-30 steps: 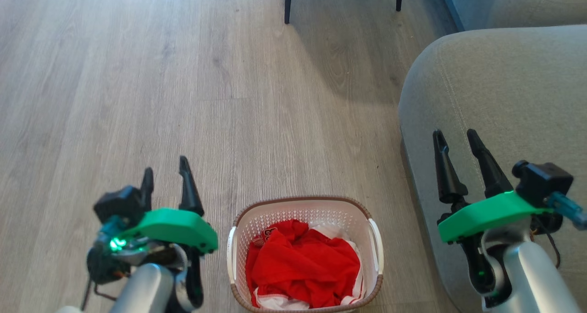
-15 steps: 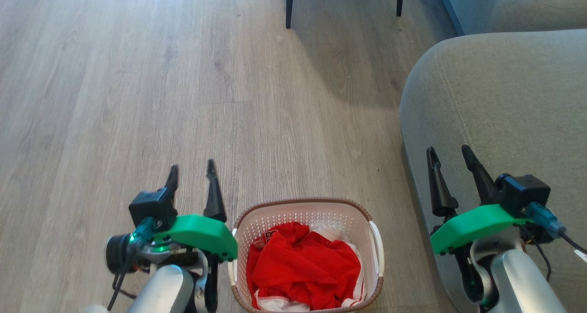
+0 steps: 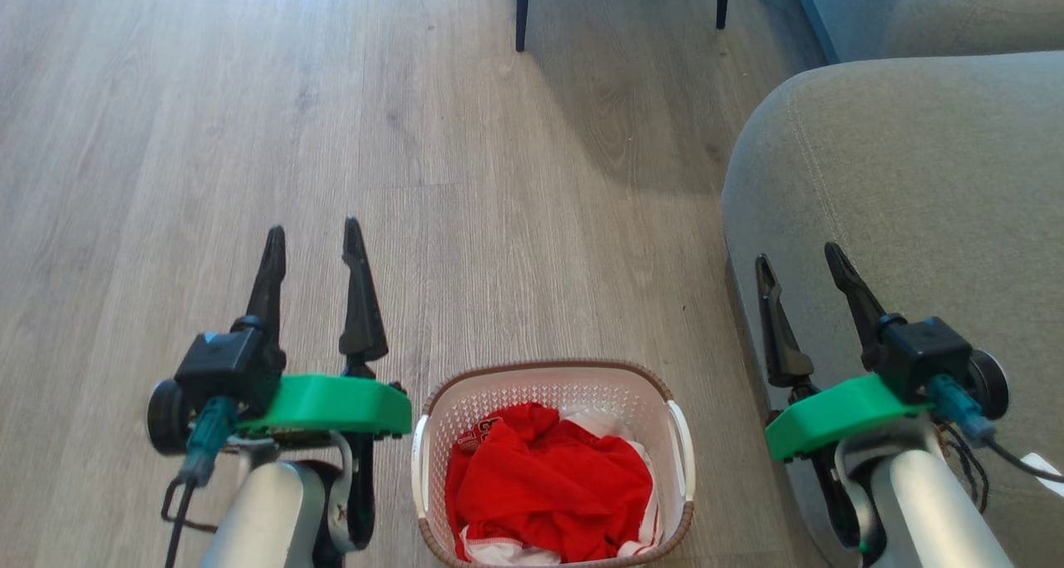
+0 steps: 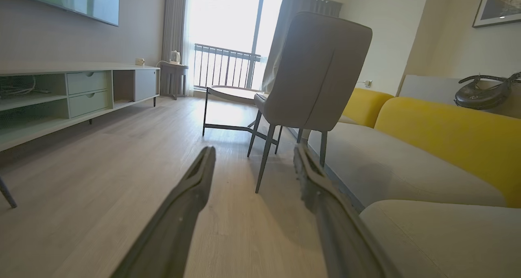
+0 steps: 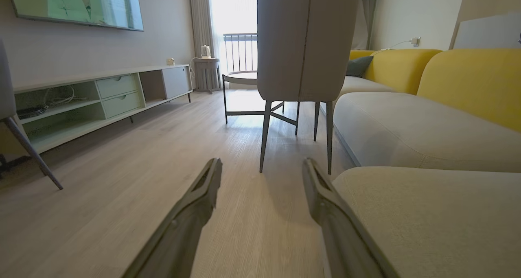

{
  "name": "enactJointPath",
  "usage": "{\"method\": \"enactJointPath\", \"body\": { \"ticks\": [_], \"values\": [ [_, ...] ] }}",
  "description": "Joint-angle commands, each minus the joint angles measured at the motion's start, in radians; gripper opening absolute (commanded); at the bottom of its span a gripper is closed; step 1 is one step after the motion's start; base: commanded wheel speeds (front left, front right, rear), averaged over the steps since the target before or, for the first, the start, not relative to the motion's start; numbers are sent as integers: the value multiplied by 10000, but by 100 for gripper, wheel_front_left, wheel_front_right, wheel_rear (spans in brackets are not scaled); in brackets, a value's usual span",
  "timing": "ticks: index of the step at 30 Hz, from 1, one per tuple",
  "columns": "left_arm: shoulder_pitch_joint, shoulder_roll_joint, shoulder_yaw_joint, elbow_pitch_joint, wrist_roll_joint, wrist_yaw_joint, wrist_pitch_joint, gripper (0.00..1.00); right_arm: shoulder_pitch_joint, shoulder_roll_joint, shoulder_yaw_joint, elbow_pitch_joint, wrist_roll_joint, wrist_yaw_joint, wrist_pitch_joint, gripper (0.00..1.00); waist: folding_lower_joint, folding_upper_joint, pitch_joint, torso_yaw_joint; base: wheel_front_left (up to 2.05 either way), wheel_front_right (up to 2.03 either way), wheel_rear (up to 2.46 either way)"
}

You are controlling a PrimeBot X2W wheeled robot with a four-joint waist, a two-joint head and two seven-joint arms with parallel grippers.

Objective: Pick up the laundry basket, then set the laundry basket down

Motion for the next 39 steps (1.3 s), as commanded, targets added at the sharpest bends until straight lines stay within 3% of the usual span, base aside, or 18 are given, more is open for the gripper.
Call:
{"method": "enactJointPath", "body": {
  "ticks": [1,5,14,19,28,39],
  "values": [
    [-344,-48,389,-479,356,-107,-125,100,-405,-3,231,-450,-351,63,-160,100,0,-1,7,-1,0,0,0],
    [-282,-112,461,-483,1038,-223,-242,100,-380,-12,359,-521,-859,66,-277,100,0,-1,-3,13,0,0,0],
    [-174,-132,196,-78,2058,20,-506,100,-384,54,367,-415,-1586,71,-541,100,0,-1,-49,29,0,0,0],
    [-88,-133,336,424,1326,-259,-521,100,-298,155,79,-98,-1158,71,-555,100,0,-1,-45,16,0,0,0],
    [-50,-134,280,2611,235,-1420,-521,100,-284,249,-85,1407,-456,71,-555,100,0,-1,-48,-37,0,0,0],
    [-139,-135,329,2761,436,-1587,-521,100,-420,270,33,1822,-443,71,-556,100,0,-1,18,-56,0,0,0]
  ]
}}
